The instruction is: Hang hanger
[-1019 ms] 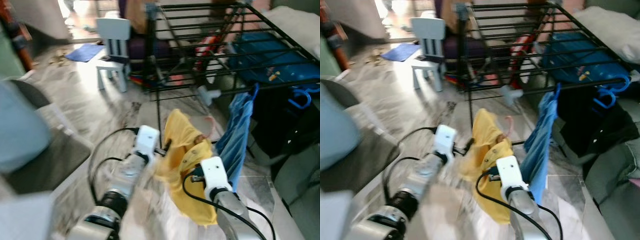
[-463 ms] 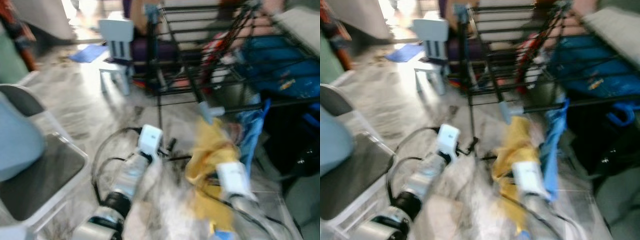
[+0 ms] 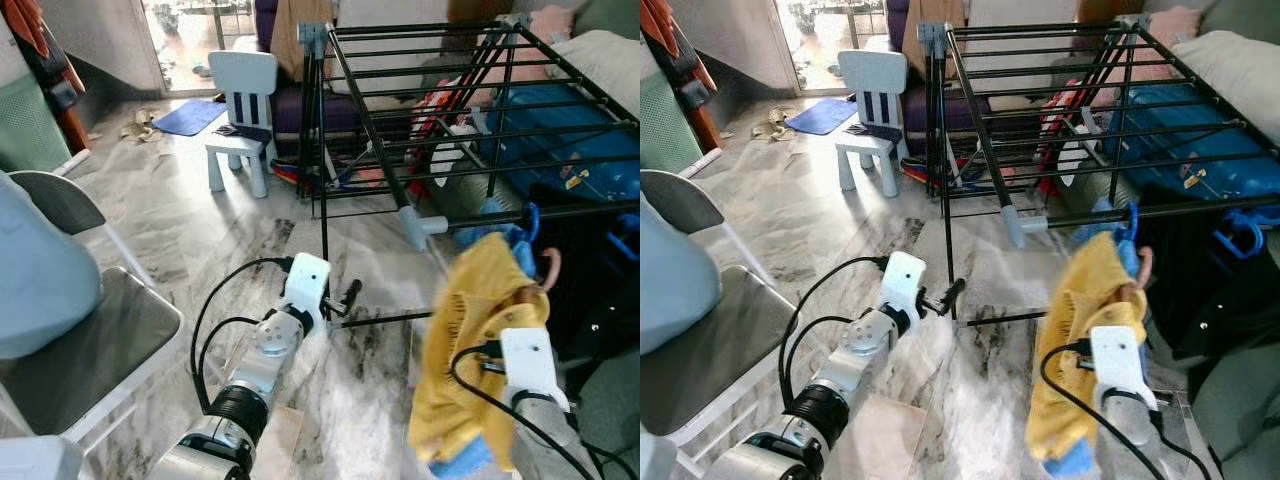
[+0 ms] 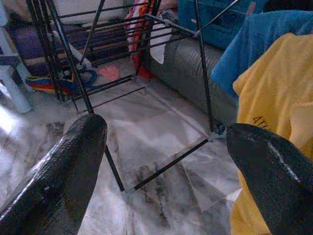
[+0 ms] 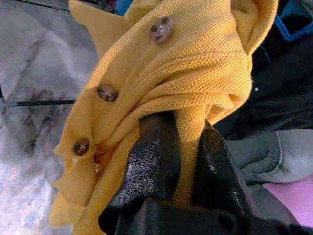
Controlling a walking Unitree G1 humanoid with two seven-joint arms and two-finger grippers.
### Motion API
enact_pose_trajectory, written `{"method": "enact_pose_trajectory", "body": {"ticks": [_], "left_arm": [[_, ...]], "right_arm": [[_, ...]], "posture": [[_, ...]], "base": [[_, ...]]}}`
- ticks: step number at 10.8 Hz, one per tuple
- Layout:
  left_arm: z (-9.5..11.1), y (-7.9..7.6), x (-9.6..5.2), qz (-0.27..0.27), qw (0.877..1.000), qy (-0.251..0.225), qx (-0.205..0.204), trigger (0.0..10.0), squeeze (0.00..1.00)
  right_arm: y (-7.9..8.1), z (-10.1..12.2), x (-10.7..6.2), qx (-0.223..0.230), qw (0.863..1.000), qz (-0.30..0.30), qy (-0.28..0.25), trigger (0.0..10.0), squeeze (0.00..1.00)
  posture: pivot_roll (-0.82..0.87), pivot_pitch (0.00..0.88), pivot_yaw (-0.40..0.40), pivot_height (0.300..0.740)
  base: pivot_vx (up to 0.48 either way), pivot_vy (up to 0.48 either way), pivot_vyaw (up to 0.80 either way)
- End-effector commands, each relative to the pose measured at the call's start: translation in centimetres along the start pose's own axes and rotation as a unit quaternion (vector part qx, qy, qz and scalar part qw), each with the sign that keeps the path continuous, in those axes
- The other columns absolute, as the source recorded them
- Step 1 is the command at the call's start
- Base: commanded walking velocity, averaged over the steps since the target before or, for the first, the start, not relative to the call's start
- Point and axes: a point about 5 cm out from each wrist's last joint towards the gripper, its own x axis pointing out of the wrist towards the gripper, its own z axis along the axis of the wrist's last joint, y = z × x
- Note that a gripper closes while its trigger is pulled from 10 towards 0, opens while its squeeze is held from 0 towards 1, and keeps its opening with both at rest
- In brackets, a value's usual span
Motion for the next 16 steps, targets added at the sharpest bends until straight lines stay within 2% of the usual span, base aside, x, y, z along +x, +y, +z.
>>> {"method": "enact_pose_trajectory", "body": {"ticks": [1, 3, 5, 6, 8, 10, 12, 14, 16], "left_arm": [[0.2, 0.0, 0.2, -0.004, 1.0, 0.002, 0.007, 10.0, 0.0], [0.3, -0.1, 0.3, -0.005, 1.0, 0.002, 0.009, 10.0, 0.0], [0.5, -0.1, 0.4, -0.006, 1.0, 0.001, 0.011, 10.0, 0.0], [0.5, -0.1, 0.4, -0.006, 1.0, 0.001, 0.012, 10.0, 0.0], [0.5, -0.2, 0.4, -0.006, 1.0, 0.001, 0.012, 10.0, 0.0], [0.4, -0.2, 0.4, 0.0, 1.0, 0.001, 0.012, 10.0, 0.0], [0.2, 0.2, 0.3, 0.014, 1.0, 0.004, 0.018, 10.0, 0.0], [0.1, 0.4, 0.2, 0.018, 1.0, 0.006, 0.02, 10.0, 0.0], [0.1, 0.3, 0.2, 0.019, 1.0, 0.007, 0.021, 10.0, 0.0]], "right_arm": [[-0.7, 1.5, 0.3, 0.007, 0.999, -0.019, -0.036, 10.0, 0.0], [-1.5, 1.5, 0.4, 0.009, 0.998, -0.05, -0.034, 10.0, 0.0], [-3.2, 1.4, 0.7, 0.028, 0.994, -0.102, -0.029, 10.0, 0.0], [-3.6, 1.4, 0.7, 0.029, 0.993, -0.108, -0.03, 10.0, 0.0], [-2.8, 1.3, 0.7, 0.02, 0.996, -0.087, -0.027, 10.0, 0.0], [0.4, 1.5, 0.4, 0.021, 0.999, 0.018, -0.031, 10.0, 0.0], [2.5, 1.7, 0.3, 0.012, 0.995, 0.097, -0.026, 10.0, 0.0], [3.3, 2.3, 0.6, 0.002, 0.99, 0.139, -0.029, 10.0, 0.0], [4.0, 3.7, 1.7, -0.015, 0.981, 0.191, -0.04, 10.0, 0.0]], "posture": [[-0.06, 0.0, -0.004, 0.74], [-0.06, 0.0, -0.001, 0.74], [-0.06, 0.0, 0.001, 0.74], [-0.06, 0.0, 0.001, 0.74], [-0.06, 0.0, -0.002, 0.74], [-0.06, 0.0, -0.004, 0.74], [-0.06, 0.0, -0.005, 0.74], [-0.06, 0.0, -0.006, 0.74], [-0.05, 0.0, -0.008, 0.74]], "base": [[0.0, 0.0, 0.0], [0.0, 0.0, 0.0], [0.0, 0.0, 0.0], [0.0, 0.0, 0.0], [0.0, 0.0, 0.0], [0.0, 0.0, 0.0], [0.0, 0.0, 0.0], [0.0, 0.0, 0.0], [0.0, 0.0, 0.0]]}}
